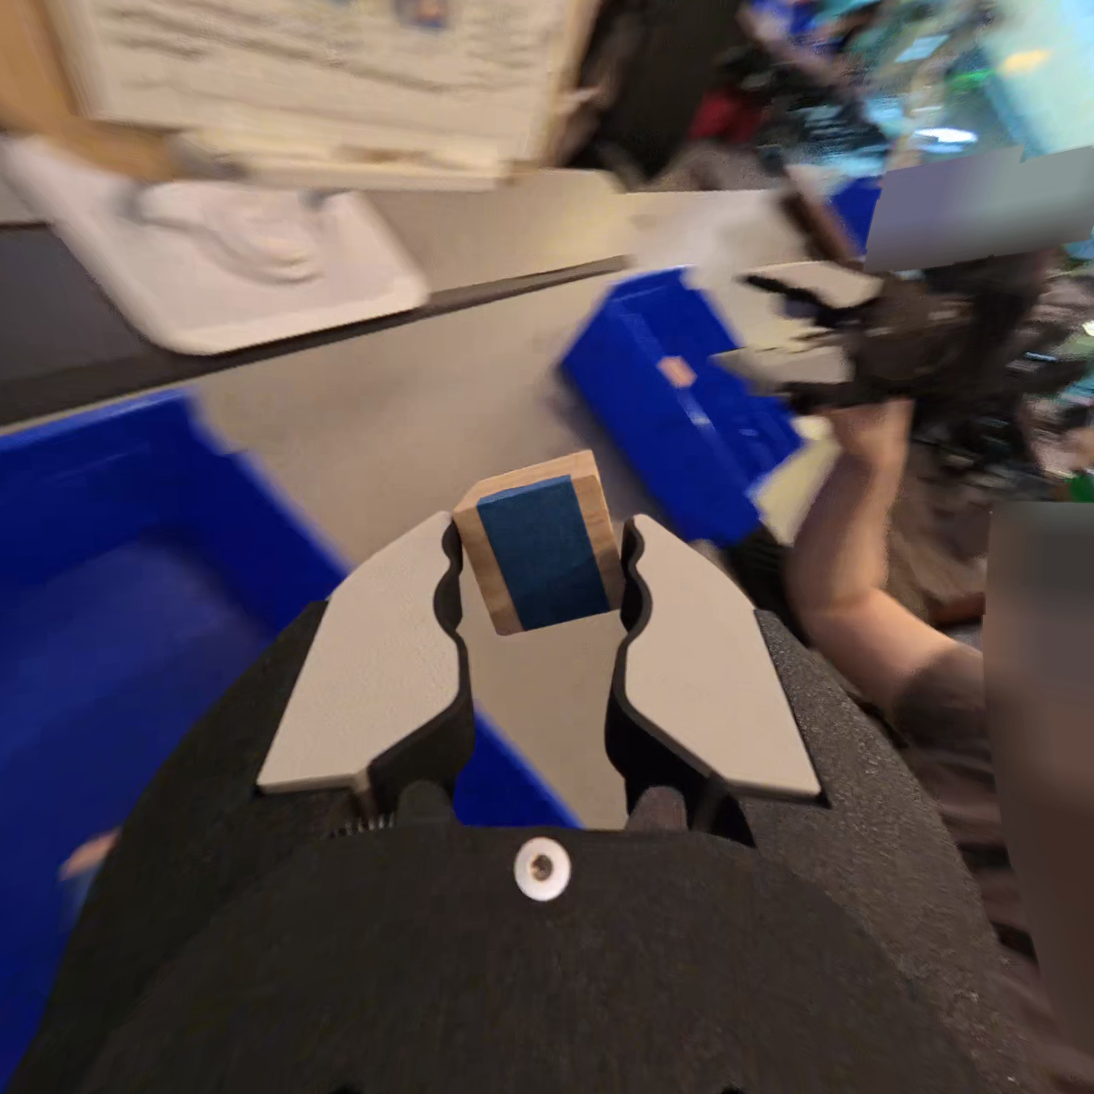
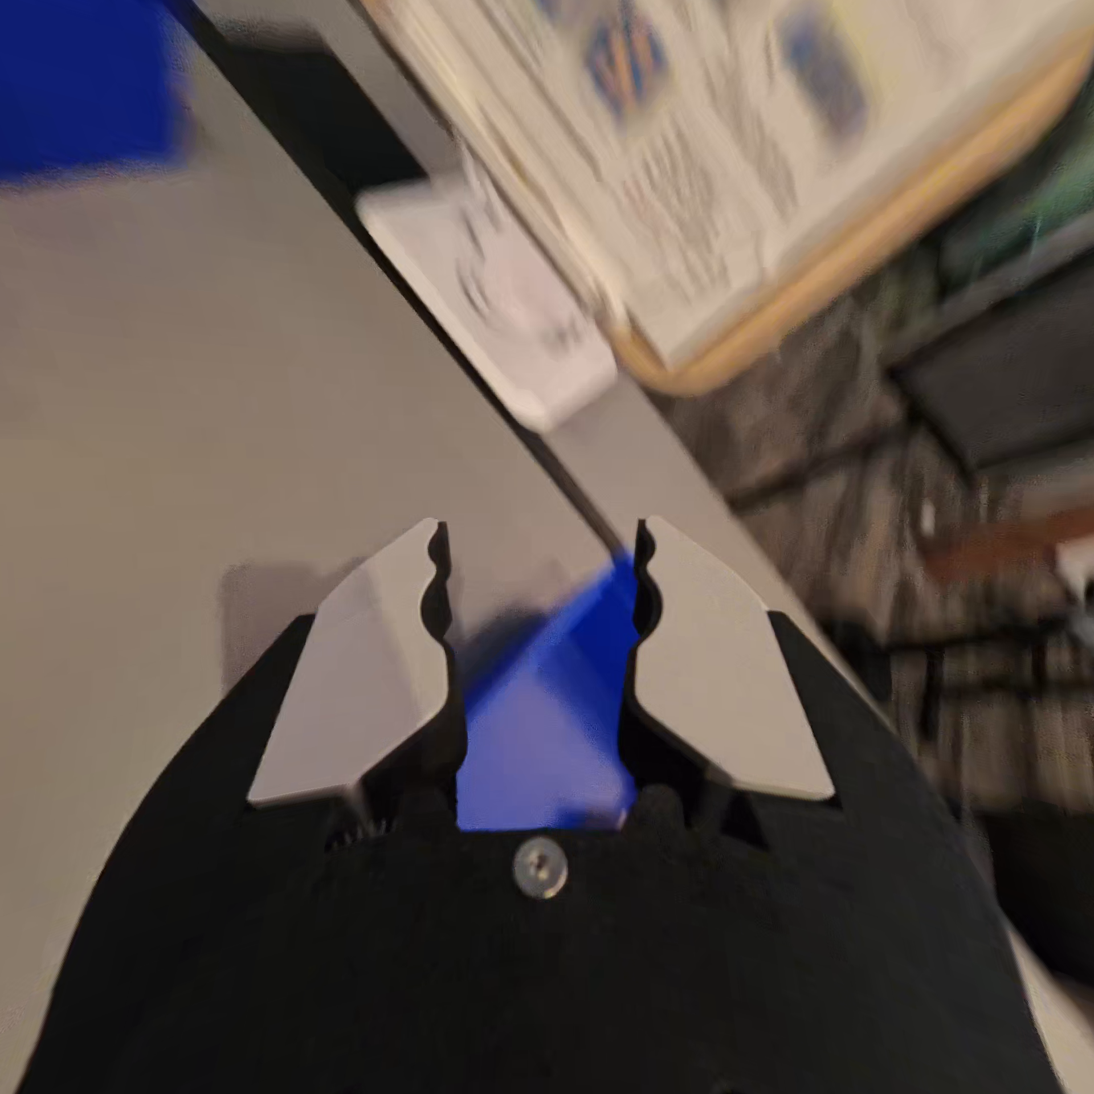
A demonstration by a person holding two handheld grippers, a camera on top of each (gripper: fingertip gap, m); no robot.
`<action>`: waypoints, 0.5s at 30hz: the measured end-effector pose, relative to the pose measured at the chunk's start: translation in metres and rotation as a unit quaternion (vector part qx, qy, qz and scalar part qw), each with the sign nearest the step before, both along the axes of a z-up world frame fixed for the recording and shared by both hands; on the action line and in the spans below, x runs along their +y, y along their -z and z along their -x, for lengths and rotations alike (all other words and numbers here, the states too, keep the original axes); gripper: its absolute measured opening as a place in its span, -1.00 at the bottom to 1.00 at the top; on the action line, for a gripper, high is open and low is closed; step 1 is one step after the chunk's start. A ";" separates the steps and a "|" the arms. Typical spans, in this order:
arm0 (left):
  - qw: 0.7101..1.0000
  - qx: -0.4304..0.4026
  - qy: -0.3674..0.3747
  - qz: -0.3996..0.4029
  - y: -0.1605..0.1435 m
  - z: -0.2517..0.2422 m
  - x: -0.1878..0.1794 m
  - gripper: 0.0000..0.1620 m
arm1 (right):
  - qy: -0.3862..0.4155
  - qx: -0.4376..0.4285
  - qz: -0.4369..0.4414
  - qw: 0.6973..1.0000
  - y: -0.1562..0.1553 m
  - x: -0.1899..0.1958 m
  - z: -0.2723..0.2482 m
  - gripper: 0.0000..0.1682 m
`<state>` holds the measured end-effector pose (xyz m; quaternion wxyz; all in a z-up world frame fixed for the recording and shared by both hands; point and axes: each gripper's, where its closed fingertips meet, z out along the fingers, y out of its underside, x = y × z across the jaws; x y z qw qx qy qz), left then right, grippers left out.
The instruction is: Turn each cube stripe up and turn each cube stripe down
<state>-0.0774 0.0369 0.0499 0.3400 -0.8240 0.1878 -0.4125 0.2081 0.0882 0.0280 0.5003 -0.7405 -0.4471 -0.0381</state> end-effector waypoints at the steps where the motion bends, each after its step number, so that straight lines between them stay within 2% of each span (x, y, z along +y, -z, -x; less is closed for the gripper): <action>1: 0.999 -0.034 0.038 -0.012 -0.013 -0.017 -0.009 -0.36 | -0.062 0.022 -0.036 0.997 -0.010 -0.015 0.030 -0.28; 3: 0.991 -0.083 0.105 -0.019 -0.028 -0.049 -0.026 -0.37 | -0.171 0.080 -0.075 0.979 -0.022 -0.052 0.081 -0.28; 6: 0.972 -0.142 0.184 -0.018 -0.041 -0.091 -0.047 -0.37 | -0.261 0.166 -0.077 0.948 -0.029 -0.098 0.129 -0.24; 9: 0.948 -0.189 0.256 0.004 -0.044 -0.127 -0.067 -0.37 | -0.259 0.209 -0.126 0.935 -0.042 -0.111 0.138 -0.22; 12: 0.944 -0.175 0.279 0.012 -0.034 -0.150 -0.074 -0.37 | -0.270 0.267 -0.170 0.909 -0.061 -0.126 0.135 -0.21; 15: 0.941 -0.174 0.291 0.018 -0.030 -0.161 -0.079 -0.37 | -0.273 0.253 -0.158 0.915 -0.055 -0.128 0.140 -0.23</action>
